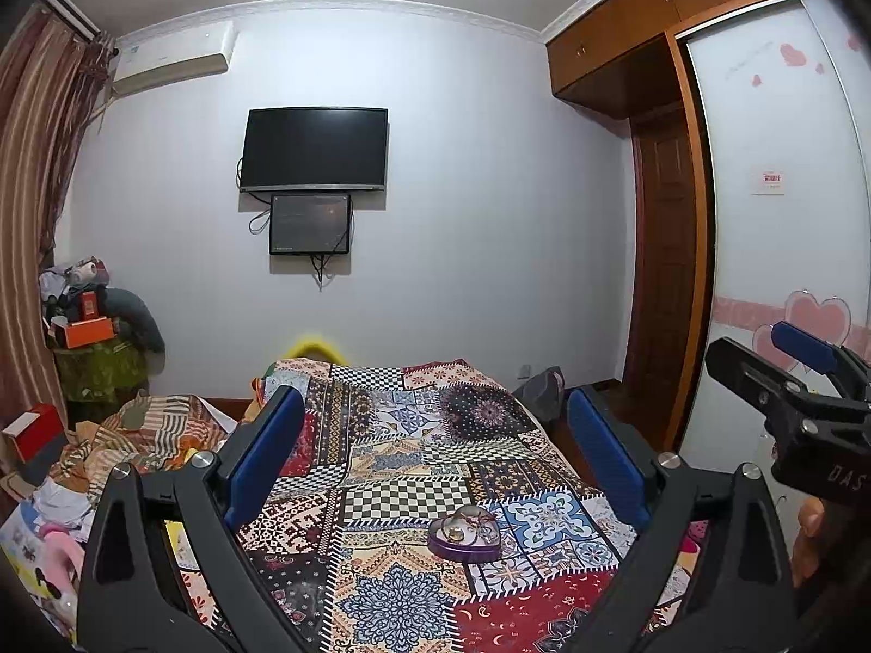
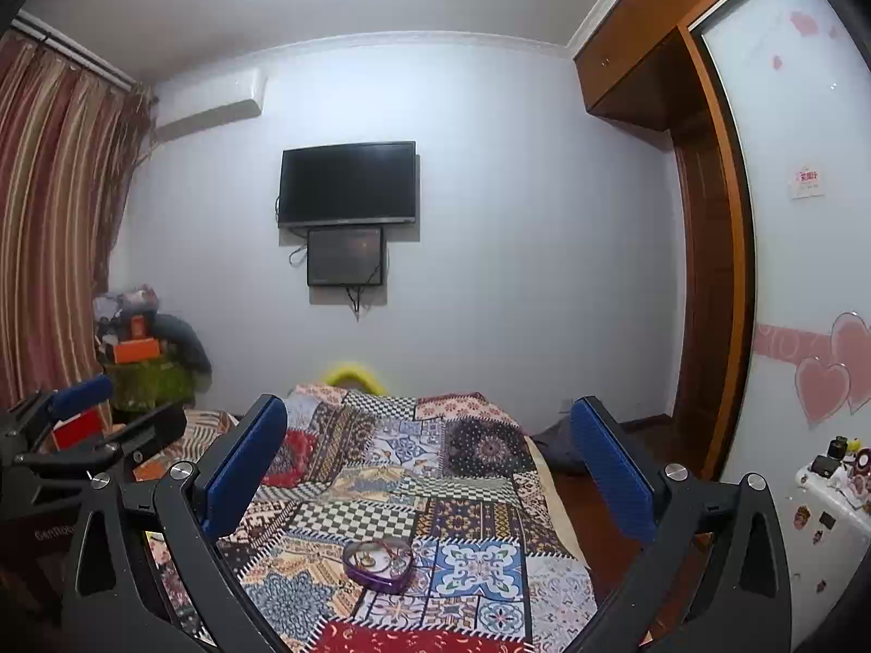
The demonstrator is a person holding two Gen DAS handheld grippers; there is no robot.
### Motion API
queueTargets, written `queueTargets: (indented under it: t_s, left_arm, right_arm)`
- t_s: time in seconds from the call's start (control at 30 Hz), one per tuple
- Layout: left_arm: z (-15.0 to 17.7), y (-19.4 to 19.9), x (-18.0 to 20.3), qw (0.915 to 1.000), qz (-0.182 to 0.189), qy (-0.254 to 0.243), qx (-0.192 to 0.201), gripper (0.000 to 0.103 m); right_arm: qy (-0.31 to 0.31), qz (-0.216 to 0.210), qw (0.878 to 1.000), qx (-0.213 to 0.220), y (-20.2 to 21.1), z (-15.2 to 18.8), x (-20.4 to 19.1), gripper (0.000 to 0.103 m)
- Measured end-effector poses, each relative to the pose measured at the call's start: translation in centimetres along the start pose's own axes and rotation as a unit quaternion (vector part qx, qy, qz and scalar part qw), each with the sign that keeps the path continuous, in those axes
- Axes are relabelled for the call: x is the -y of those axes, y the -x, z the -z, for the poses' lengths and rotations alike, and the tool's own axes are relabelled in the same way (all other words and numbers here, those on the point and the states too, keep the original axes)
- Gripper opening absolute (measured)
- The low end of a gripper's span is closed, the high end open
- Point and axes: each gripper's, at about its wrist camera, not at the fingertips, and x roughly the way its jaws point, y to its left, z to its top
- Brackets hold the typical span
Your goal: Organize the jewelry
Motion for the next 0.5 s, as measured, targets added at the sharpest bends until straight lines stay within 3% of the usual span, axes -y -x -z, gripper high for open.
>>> queueTargets:
  t_s: [0.5]
  left_arm:
    - [0.97, -0.53, -0.21, 0.9999, -0.005, 0.004, -0.015, 0.099]
  right_arm:
    - [0.002, 0.0, 1.0, -0.011, 0.45, 0.45, 0.28, 0.103]
